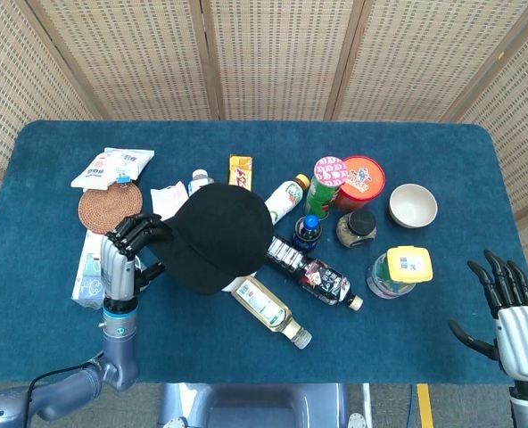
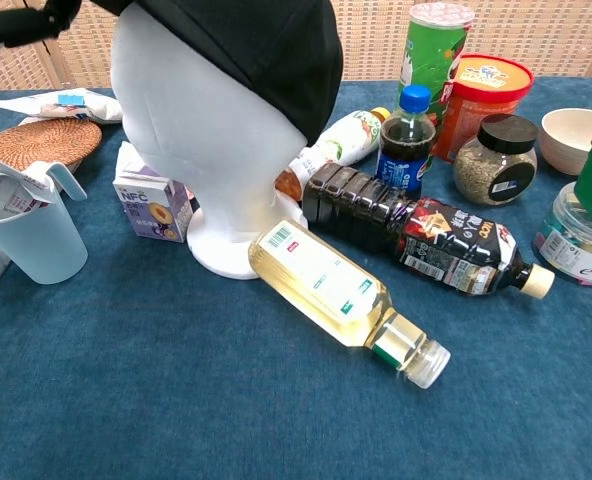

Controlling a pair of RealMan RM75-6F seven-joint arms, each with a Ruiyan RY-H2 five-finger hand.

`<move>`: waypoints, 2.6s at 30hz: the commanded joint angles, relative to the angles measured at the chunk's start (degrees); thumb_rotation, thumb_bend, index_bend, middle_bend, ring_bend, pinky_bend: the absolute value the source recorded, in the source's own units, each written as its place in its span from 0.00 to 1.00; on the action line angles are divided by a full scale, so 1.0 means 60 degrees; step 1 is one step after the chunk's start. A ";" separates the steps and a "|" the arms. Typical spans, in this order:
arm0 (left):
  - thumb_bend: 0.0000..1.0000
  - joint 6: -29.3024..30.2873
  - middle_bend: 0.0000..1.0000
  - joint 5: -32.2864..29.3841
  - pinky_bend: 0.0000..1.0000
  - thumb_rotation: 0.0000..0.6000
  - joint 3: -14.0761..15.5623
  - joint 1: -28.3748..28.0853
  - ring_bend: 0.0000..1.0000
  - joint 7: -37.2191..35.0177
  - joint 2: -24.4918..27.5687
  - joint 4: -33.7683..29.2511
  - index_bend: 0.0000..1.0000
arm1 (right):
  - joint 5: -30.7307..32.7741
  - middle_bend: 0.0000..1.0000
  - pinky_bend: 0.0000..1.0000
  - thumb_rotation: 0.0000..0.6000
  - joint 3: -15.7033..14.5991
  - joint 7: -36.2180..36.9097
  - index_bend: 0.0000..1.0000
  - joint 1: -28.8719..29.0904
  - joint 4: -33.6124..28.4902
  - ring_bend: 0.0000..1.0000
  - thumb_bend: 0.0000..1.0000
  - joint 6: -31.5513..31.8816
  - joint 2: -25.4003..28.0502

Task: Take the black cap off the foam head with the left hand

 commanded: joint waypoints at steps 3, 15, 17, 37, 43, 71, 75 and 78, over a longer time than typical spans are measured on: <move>0.55 -0.0238 0.57 -0.0031 0.50 1.00 -0.0241 -0.0261 0.38 0.0632 0.0309 -0.0861 0.73 | 0.0032 0.00 0.00 1.00 0.0003 -0.0036 0.09 0.0022 0.0007 0.01 0.22 -0.0055 -0.0012; 0.55 -0.0470 0.57 -0.0195 0.50 1.00 -0.0755 -0.0529 0.38 0.1065 0.0950 -0.2293 0.73 | 0.0080 0.00 0.00 1.00 -0.0001 -0.0190 0.09 0.0057 0.0023 0.01 0.22 -0.0155 -0.0078; 0.55 -0.0463 0.57 -0.0216 0.50 1.00 -0.0826 -0.0530 0.38 0.1132 0.1046 -0.2503 0.73 | 0.0083 0.00 0.00 1.00 -0.0004 -0.0211 0.09 0.0065 0.0023 0.01 0.22 -0.0175 -0.0087; 0.55 -0.1051 0.57 -0.1969 0.50 1.00 -0.2252 0.0078 0.38 -0.0748 0.3183 -0.1837 0.73 | -0.0043 0.00 0.00 1.00 -0.0111 -0.0433 0.09 0.0056 -0.0042 0.01 0.22 -0.0221 -0.0153; 0.55 -0.1757 0.57 -0.2664 0.50 1.00 -0.2257 -0.0002 0.38 -0.2215 0.2690 0.0525 0.73 | -0.0170 0.00 0.00 1.00 -0.0211 -0.0642 0.09 0.0069 -0.0069 0.01 0.22 -0.0304 -0.0234; 0.15 -0.4606 0.07 -0.1781 0.12 1.00 0.0838 0.0968 0.00 -0.3157 0.3838 0.1687 0.26 | -0.0373 0.00 0.00 1.00 -0.0281 -0.0515 0.09 0.0012 -0.0165 0.01 0.22 -0.0140 -0.0133; 0.03 -0.5421 0.00 -0.1738 0.07 1.00 0.1536 0.1515 0.00 -0.1839 0.5973 -0.1447 0.05 | -0.0415 0.00 0.00 1.00 -0.0301 -0.0528 0.09 0.0007 -0.0168 0.01 0.22 -0.0133 -0.0134; 0.01 -0.5719 0.00 -0.1999 0.05 1.00 0.1673 0.1786 0.00 -0.1073 0.7153 -0.3342 0.00 | -0.0442 0.00 0.00 1.00 -0.0316 -0.0544 0.09 0.0005 -0.0171 0.01 0.22 -0.0134 -0.0141</move>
